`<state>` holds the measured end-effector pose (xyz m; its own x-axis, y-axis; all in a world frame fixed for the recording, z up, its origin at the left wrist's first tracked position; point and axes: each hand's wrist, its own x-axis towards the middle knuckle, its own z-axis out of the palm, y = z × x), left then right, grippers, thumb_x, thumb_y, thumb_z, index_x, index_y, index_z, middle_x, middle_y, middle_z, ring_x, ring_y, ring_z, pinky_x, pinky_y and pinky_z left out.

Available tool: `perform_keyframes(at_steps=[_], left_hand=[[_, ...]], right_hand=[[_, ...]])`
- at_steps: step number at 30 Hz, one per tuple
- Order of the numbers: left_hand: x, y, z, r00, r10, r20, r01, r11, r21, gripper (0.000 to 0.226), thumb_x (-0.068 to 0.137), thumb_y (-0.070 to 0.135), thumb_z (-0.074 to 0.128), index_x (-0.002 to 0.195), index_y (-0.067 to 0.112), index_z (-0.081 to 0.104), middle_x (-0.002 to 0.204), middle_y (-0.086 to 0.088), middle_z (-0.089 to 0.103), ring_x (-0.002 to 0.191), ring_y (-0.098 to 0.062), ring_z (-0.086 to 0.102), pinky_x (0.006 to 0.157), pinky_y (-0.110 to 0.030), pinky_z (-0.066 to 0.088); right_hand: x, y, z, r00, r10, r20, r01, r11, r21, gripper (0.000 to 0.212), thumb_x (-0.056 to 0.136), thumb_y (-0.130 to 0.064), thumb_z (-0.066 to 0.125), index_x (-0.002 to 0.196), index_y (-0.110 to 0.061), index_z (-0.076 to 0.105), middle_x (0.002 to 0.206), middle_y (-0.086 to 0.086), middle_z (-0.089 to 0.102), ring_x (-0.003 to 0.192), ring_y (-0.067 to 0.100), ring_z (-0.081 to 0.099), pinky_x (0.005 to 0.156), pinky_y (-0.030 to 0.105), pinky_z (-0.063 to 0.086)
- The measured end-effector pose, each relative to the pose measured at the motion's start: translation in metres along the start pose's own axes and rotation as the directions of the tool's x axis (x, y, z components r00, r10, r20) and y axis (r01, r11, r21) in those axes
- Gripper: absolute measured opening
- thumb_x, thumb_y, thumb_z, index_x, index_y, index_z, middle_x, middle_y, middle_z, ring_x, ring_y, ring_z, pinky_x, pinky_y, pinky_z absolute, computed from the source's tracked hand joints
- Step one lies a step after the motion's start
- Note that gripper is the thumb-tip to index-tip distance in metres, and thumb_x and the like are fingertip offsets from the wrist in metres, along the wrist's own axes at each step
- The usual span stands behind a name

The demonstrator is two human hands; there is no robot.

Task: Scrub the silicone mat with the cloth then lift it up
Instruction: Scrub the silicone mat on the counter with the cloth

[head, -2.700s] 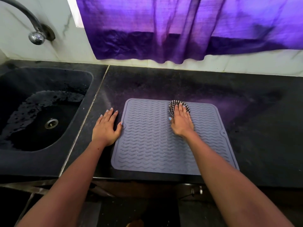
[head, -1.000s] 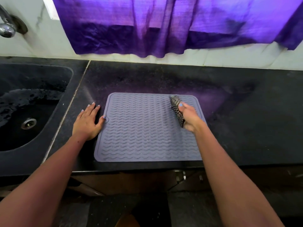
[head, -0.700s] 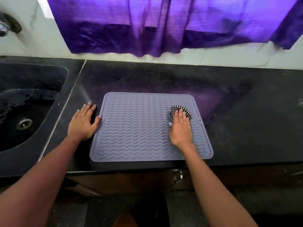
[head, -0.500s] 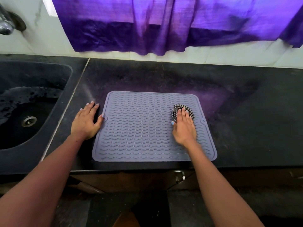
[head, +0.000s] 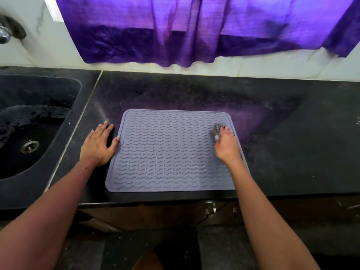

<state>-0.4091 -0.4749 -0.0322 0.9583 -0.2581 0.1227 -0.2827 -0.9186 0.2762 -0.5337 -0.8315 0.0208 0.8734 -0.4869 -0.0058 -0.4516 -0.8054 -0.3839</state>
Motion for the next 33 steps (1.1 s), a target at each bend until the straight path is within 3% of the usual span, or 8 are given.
perform_keyframes(at_steps=[6,10,13,15,18,21,25,33], left_hand=[[0.001,-0.001,0.003,1.0,0.0,-0.009,0.001,1.0,0.006,0.088,0.078,0.065,0.012,0.145,0.013,0.034,0.155,-0.008,0.025,0.145,-0.022,0.019,0.119,-0.038,0.011],[0.001,-0.001,0.003,1.0,0.0,-0.003,0.0,1.0,0.017,0.087,0.078,0.065,0.013,0.145,0.013,0.034,0.155,-0.008,0.025,0.145,-0.022,0.019,0.118,-0.038,0.011],[0.002,-0.003,0.002,1.0,0.002,0.002,-0.002,1.0,0.013,0.087,0.078,0.065,0.013,0.144,0.012,0.035,0.155,-0.008,0.026,0.144,-0.022,0.019,0.118,-0.039,0.012],[0.001,-0.002,0.002,1.0,0.009,0.004,-0.009,1.0,0.008,0.088,0.078,0.065,0.013,0.144,0.012,0.035,0.155,-0.009,0.026,0.144,-0.022,0.02,0.118,-0.039,0.012],[0.001,-0.002,0.002,1.0,0.013,0.0,-0.013,1.0,-0.003,0.087,0.079,0.065,0.015,0.144,0.011,0.036,0.154,-0.01,0.027,0.144,-0.023,0.021,0.118,-0.04,0.013],[0.002,-0.003,0.002,1.0,0.023,-0.01,-0.023,1.0,-0.008,0.088,0.079,0.065,0.016,0.143,0.009,0.037,0.153,-0.012,0.029,0.143,-0.025,0.022,0.118,-0.041,0.015],[0.002,-0.002,0.003,1.0,0.027,-0.008,-0.027,1.0,-0.006,0.084,0.081,0.062,0.018,0.143,0.008,0.037,0.153,-0.013,0.028,0.143,-0.026,0.022,0.118,-0.042,0.015],[0.001,-0.003,0.004,1.0,0.021,-0.015,-0.021,1.0,-0.002,0.087,0.079,0.064,0.015,0.143,0.009,0.037,0.153,-0.012,0.029,0.143,-0.026,0.023,0.117,-0.042,0.015]], right_hand=[[-0.004,0.01,0.024,0.995,-0.035,0.088,0.047,0.989,-0.138,0.067,0.096,-0.018,0.038,0.149,-0.009,-0.002,0.157,0.007,-0.008,0.146,0.02,-0.007,0.119,0.033,-0.001],[0.004,0.016,0.005,0.99,-0.042,0.136,0.011,0.975,0.221,0.053,0.098,-0.013,0.038,0.148,-0.013,0.02,0.157,0.0,0.011,0.145,0.016,0.008,0.119,0.034,0.009],[0.015,0.021,-0.021,0.957,0.119,0.265,-0.283,0.588,0.758,0.038,0.099,-0.012,0.04,0.136,-0.01,0.045,0.136,0.006,0.051,0.119,0.02,0.052,0.102,0.035,0.042],[0.02,0.024,-0.04,0.938,0.234,0.258,-0.335,0.402,0.852,0.03,0.099,-0.013,0.039,0.124,-0.01,0.054,0.11,0.008,0.064,0.092,0.018,0.061,0.081,0.031,0.053],[0.006,0.026,-0.049,0.945,0.328,0.01,-0.262,0.738,0.622,0.04,0.096,-0.016,0.043,0.136,-0.015,0.046,0.132,0.009,0.055,0.118,0.026,0.053,0.103,0.036,0.042],[-0.032,0.024,-0.028,0.993,0.116,-0.029,-0.099,0.934,0.343,0.047,0.096,-0.008,0.04,0.142,-0.013,0.034,0.142,0.013,0.044,0.128,0.029,0.044,0.107,0.035,0.033],[-0.052,0.034,0.014,0.998,-0.049,0.025,0.05,0.998,-0.029,0.061,0.098,-0.018,0.036,0.149,-0.009,0.004,0.158,0.007,-0.003,0.146,0.018,-0.002,0.12,0.032,0.001],[-0.034,0.04,0.003,0.966,-0.059,0.251,0.044,0.997,0.063,0.066,0.1,-0.027,0.036,0.149,-0.013,-0.005,0.156,0.001,-0.016,0.144,0.016,-0.014,0.119,0.035,-0.003]])
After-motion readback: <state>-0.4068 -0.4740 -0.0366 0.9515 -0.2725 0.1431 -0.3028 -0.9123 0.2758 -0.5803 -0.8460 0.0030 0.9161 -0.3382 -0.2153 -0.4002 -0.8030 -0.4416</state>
